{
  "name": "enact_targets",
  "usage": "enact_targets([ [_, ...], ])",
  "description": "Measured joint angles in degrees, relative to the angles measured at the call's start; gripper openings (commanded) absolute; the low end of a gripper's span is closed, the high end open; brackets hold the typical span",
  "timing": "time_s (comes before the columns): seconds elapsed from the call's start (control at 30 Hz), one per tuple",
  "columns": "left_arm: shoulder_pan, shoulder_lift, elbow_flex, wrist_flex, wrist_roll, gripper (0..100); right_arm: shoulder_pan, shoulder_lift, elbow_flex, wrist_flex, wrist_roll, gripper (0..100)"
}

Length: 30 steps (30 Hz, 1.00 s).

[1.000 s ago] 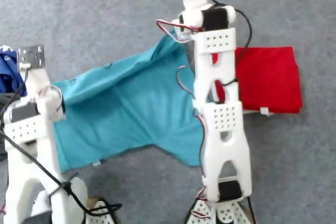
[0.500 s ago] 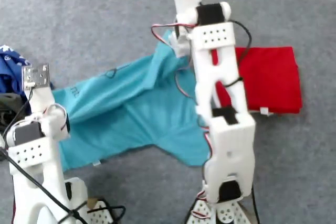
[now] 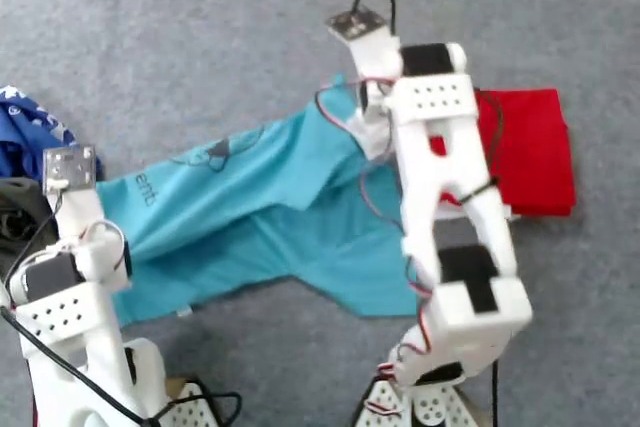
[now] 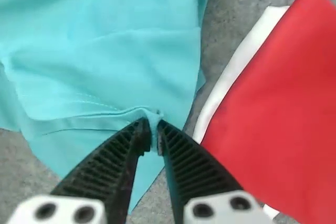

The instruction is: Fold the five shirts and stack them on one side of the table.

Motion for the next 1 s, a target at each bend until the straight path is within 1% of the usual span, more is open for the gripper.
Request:
enact_targets([
  [0.07,-0.2,0.0,1.2,0.1,-3.1,3,0.0,-4.1,6.7,-3.1,0.8,1.4],
  [0.2,-0.2,-0.4,1.4,3.1,-8.9,3,0.0,-12.0,20.7,-9.4,1.8,1.4],
  [0.3,-0.3,-0.4,1.8,4.0,-12.3,3,0.0,-16.8,29.7,-13.3,3.0,1.4],
  [0.4,-1.8,-0.4,2.1,4.1,-14.9,3,0.6,-20.4,36.1,-15.3,3.2,1.4],
  [0.5,-4.3,-0.4,2.1,4.1,-18.4,3,2.8,-23.4,38.6,-15.7,3.8,1.4],
  [0.6,-6.9,-0.4,2.1,4.1,-21.6,3,5.4,-26.0,38.8,-15.4,6.7,1.4],
  [0.67,-8.3,-0.4,1.9,4.1,-23.3,3,5.7,-28.0,38.9,-13.8,9.0,1.4],
  [0.83,-10.1,-0.4,-2.4,4.1,-24.1,3,5.7,-34.4,39.1,-9.9,12.2,1.4],
  [0.93,-10.1,-0.4,-4.6,4.1,-24.0,3,4.8,-37.5,39.9,-9.2,12.4,1.4],
  [1.0,-10.1,-0.4,-7.2,4.1,-21.9,3,4.7,-39.8,39.3,-9.2,11.3,1.4],
])
